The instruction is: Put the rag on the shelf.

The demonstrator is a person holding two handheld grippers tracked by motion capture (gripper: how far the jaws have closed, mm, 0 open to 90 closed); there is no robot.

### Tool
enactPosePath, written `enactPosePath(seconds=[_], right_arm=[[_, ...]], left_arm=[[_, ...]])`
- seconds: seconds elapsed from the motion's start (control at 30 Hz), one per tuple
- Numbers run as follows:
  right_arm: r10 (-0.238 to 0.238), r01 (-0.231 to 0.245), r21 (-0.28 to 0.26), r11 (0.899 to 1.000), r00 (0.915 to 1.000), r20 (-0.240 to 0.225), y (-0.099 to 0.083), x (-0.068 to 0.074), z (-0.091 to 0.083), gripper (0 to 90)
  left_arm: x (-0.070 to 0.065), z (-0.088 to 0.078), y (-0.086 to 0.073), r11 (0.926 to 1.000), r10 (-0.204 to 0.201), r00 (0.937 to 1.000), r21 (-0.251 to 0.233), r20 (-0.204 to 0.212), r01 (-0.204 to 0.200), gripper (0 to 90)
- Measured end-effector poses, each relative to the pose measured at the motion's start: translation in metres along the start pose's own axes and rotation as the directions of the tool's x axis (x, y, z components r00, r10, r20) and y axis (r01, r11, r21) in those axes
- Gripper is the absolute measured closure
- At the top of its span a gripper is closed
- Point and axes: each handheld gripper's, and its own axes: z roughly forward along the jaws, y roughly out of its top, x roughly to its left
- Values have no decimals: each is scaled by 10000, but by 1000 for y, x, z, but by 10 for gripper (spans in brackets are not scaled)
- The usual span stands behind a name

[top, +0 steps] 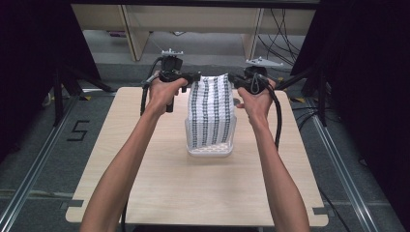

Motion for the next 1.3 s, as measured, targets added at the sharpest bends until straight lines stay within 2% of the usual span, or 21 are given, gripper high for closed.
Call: enactPosePath(seconds=[0.2, 0.23, 0.33, 0.4, 0.53, 0.63, 0.7, 0.73, 0.77, 0.8, 0.87, 0.93, 1.0, 1.13, 1.17, 1.3], right_arm=[[89, -92, 207, 9997, 9998, 158, -9, -3, 12, 866], [271, -276, 284, 9992, 9994, 202, -10, -2, 14, 866], [152, -161, 400, 9991, 9996, 236, -14, -4, 19, 864], [323, -337, 513, 9981, 9991, 283, -19, -6, 24, 860], [394, -415, 737, 9964, 9988, 289, -23, -7, 27, 856], [356, -393, 1029, 9939, 9986, 381, -27, -6, 31, 849], [87, -125, 1081, 9941, 9993, 352, -27, -6, 33, 836], [91, -153, 1383, 9903, 9989, 452, -28, -4, 34, 799], [91, -153, 1383, 9903, 9989, 452, -28, -4, 34, 799], [-303, 219, 1569, 9874, 9982, 516, -28, -5, 36, 746], [-199, 93, 1594, 9872, 9977, 650, -28, -3, 37, 722], [-151, 18, 1728, 9849, 9971, 752, -27, -4, 36, 638], [-256, 126, 1670, 9859, 9968, 763, -27, -5, 35, 636], [-103, -24, 1714, 9852, 9973, 727, -25, -6, 29, 600], [-261, 140, 1695, 9854, 9972, 697, -25, -8, 27, 592], [-362, 260, 1854, 9823, 9980, 518, -23, -9, 19, 552]], left_arm=[[5, 9, -7, 9998, -96, 9999, 176, -38, 97, 816], [6, 11, -8, 9996, -123, 9999, 234, -72, 125, 814], [9, 14, -13, 9993, -236, 9997, 291, -96, 238, 807], [11, 16, -16, 9990, -278, 9996, 349, -98, 282, 794], [14, 20, -23, 9973, -307, 9995, 665, -112, 314, 770], [16, 23, -28, 9942, -59, 9997, 1074, -245, 85, 705], [15, 25, -30, 9929, -54, 9998, 1191, -182, 75, 672], [14, 27, -31, 9880, -70, 9998, 1540, -183, 98, 571], [14, 27, -31, 9880, -70, 9998, 1540, -183, 98, 523], [12, 27, -31, 9855, 78, 9990, 1699, -431, -3, 500], [12, 27, -31, 9850, 103, 9988, 1728, -475, -19, 473], [10, 24, -30, 9854, 38, 9989, 1702, -468, 42, 414], [9, 22, -29, 9844, 57, 9991, 1758, -417, 17, 406], [4, 16, -29, 9834, 146, 9994, 1811, -328, -84, 365], [4, 13, -29, 9831, 118, 9996, 1831, -237, -73, 356], [3, 4, -31, 9839, 90, 9999, 1784, -125, -66, 331]])
